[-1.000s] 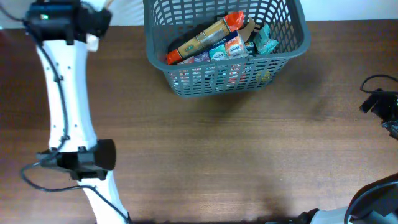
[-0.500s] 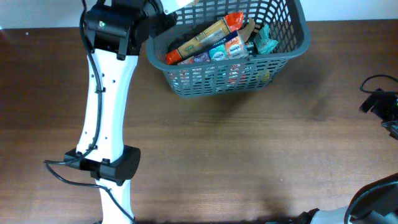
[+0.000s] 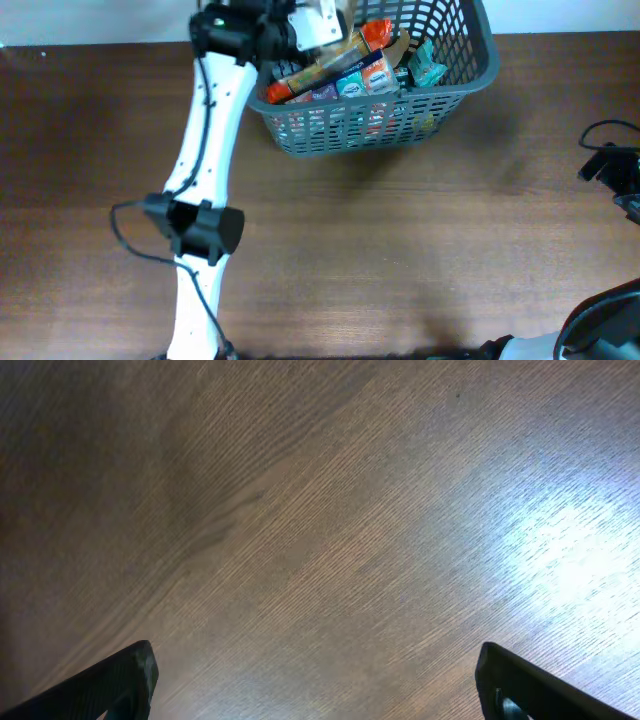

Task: Pack container
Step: 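Lift the beige bag with left gripper and drop it into basket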

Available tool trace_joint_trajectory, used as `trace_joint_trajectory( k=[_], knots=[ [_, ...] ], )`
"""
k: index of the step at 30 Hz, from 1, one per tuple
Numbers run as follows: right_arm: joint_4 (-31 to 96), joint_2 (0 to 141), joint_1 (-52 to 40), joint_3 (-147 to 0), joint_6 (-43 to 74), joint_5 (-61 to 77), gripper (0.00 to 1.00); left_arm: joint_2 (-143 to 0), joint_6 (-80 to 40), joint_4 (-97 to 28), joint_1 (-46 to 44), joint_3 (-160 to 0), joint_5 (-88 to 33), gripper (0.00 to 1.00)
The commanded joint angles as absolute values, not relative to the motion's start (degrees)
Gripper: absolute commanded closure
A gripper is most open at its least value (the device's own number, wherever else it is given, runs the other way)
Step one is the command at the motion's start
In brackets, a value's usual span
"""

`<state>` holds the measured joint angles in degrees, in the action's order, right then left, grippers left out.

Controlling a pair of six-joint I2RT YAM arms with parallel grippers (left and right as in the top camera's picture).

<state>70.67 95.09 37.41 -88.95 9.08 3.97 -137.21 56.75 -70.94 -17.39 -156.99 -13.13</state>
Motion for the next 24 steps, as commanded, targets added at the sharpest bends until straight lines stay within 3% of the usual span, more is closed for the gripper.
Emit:
trace_joint_trajectory(
  k=[1,12,24],
  knots=[
    [70.7,95.2,37.5,-88.7,9.5,4.0,0.01,-139.5,52.0,-71.0,-17.1,-156.7,-15.2,0.01],
    [70.7,95.2,37.5,-88.7,9.5,4.0,0.01,-134.7,41.5,-72.1,-17.1,-156.7,-6.0,0.01],
    [70.7,95.2,37.5,-88.7,9.5,4.0,0.01,-110.9,36.6,-75.9,-11.4,-156.4,5.5,0.01]
  ],
)
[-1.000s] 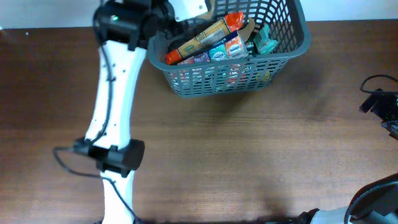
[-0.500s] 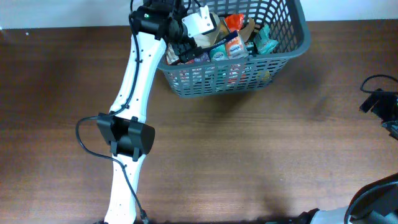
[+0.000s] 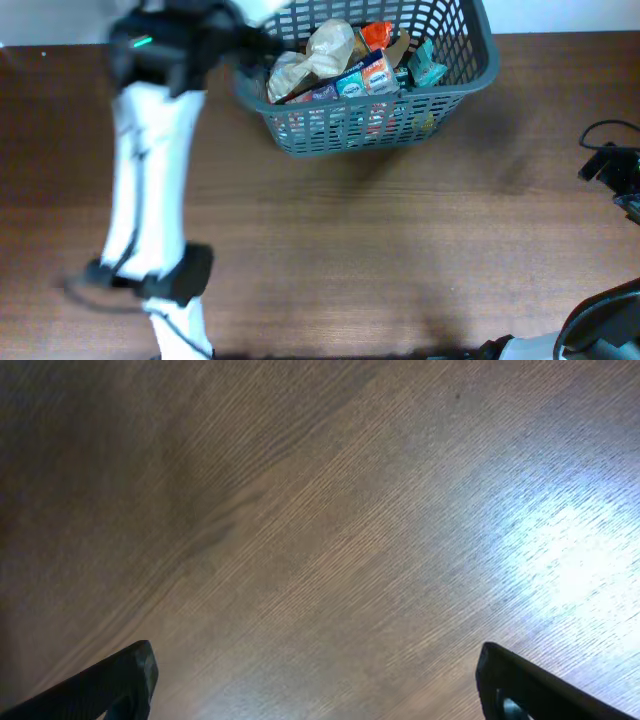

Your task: Pack container

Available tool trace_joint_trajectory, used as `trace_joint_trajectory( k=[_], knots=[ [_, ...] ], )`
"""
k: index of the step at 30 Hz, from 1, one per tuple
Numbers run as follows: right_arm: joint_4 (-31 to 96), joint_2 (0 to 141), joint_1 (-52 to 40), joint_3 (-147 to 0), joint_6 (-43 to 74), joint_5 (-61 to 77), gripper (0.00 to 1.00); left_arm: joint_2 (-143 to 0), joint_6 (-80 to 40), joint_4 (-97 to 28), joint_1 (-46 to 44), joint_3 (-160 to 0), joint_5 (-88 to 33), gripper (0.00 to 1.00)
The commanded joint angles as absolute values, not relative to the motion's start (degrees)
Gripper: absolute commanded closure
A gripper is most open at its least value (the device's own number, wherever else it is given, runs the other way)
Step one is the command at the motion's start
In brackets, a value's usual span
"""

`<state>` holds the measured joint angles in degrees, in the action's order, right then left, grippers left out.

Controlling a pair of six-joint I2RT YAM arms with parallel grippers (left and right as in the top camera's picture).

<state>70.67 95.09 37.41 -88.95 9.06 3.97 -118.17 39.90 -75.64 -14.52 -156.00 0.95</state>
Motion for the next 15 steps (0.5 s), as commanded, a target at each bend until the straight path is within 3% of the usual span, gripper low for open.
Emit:
trace_joint_trajectory(
  k=[1,7,15],
  knots=[
    [70.7,95.2,37.5,-88.7,9.5,4.1,0.01,-109.2,36.4,-76.0,-10.5,-156.2,5.9,0.01],
    [70.7,95.2,37.5,-88.7,9.5,4.0,0.01,-99.5,27.4,-78.6,-2.0,-152.5,8.0,0.01],
    [70.7,95.2,37.5,-88.7,9.5,4.0,0.01,-98.1,8.7,-88.9,11.4,-149.9,7.7,0.01]
  ],
)
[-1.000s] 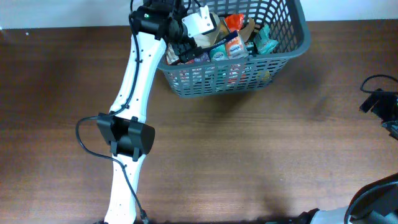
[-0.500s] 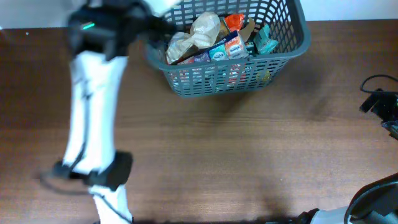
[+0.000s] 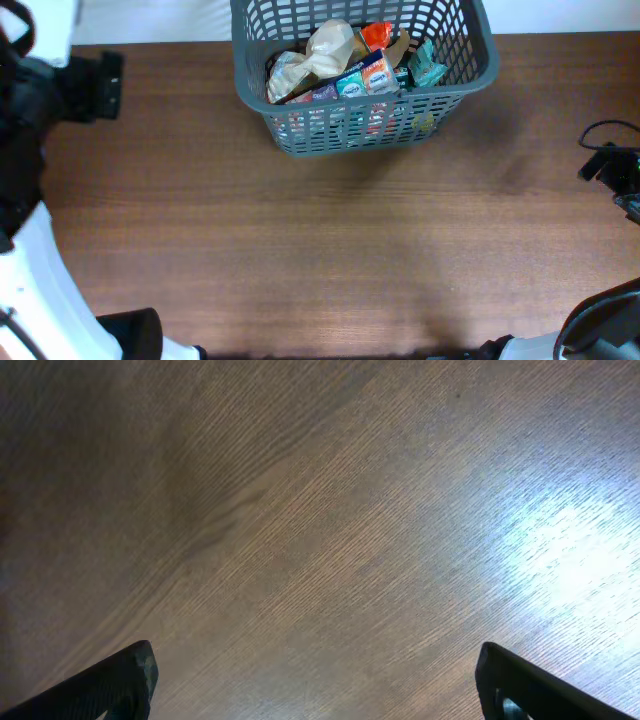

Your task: Pack container

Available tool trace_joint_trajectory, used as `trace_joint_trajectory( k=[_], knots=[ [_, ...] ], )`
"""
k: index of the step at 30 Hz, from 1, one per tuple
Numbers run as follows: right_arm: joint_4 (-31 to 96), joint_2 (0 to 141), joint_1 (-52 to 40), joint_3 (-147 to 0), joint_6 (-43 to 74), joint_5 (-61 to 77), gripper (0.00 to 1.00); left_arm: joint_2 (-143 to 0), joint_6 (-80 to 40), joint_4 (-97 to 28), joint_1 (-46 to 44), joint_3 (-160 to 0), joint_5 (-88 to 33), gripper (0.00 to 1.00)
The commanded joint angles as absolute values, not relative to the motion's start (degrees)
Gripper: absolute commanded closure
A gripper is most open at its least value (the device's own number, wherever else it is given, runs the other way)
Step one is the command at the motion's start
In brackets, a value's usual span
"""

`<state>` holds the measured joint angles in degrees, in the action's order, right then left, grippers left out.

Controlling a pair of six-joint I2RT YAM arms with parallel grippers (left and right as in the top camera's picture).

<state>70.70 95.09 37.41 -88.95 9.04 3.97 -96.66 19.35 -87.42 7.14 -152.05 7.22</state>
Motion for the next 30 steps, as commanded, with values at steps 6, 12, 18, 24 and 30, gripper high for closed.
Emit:
trace_joint_trajectory(
  k=[6,12,18,24,30],
  knots=[
    [70.7,95.2,37.5,-88.7,9.5,4.0,0.01,-98.1,5.8,-89.4,19.0,-143.4,4.3,0.01],
    [70.7,95.2,37.5,-88.7,9.5,4.0,0.01,-98.1,5.8,-89.0,20.4,-135.5,4.3,0.01],
    [70.7,95.2,37.5,-88.7,9.5,4.1,0.01,-98.2,5.8,-89.0,20.4,-130.9,4.3,0.01],
    [70.7,95.2,37.5,-88.7,9.5,4.1,0.01,-98.3,5.8,-89.0,20.4,-130.4,4.3,0.01],
    [70.7,95.2,37.5,-88.7,9.5,4.0,0.01,-98.3,5.8,-89.0,20.4,-130.4,4.3,0.01]
  ],
)
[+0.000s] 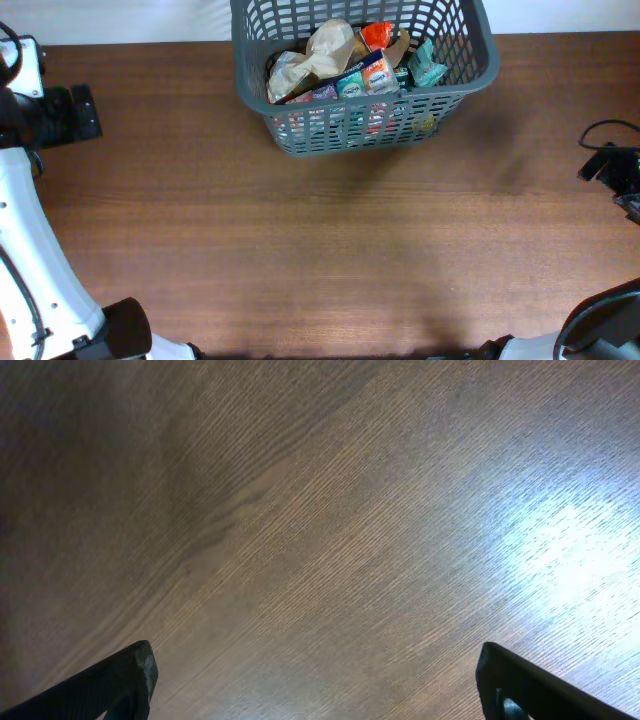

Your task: Pack container

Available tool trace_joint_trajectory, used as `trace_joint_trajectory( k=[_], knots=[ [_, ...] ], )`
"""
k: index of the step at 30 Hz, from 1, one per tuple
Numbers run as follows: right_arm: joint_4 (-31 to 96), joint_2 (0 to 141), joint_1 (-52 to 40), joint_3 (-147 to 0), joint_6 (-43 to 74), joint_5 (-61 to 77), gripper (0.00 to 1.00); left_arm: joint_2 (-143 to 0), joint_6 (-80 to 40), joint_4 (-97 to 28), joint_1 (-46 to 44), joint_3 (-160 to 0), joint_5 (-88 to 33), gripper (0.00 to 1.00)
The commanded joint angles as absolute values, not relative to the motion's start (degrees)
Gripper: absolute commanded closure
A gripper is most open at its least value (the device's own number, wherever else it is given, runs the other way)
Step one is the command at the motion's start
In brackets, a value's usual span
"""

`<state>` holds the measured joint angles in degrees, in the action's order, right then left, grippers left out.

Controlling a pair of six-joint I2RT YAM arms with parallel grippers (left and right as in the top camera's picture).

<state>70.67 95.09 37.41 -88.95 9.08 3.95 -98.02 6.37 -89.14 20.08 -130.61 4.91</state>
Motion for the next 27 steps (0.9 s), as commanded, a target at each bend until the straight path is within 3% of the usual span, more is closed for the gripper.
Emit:
trace_joint_trajectory(
  k=[1,17,22,27],
  knots=[
    [70.7,95.2,37.5,-88.7,9.5,4.0,0.01,-98.3,5.8,-89.0,20.4,-130.4,4.3,0.01],
    [70.7,93.3,35.7,-88.7,9.5,4.0,0.01,-98.3,5.8,-89.0,20.4,-130.4,4.3,0.01],
    [70.7,86.1,29.3,-88.7,9.5,4.0,0.01,-98.3,5.8,-89.0,20.4,-130.4,4.3,0.01],
    [69.3,78.1,16.0,-88.7,9.3,-0.7,0.01,-98.3,5.8,-89.0,20.4,-130.4,4.3,0.01]
  ],
)
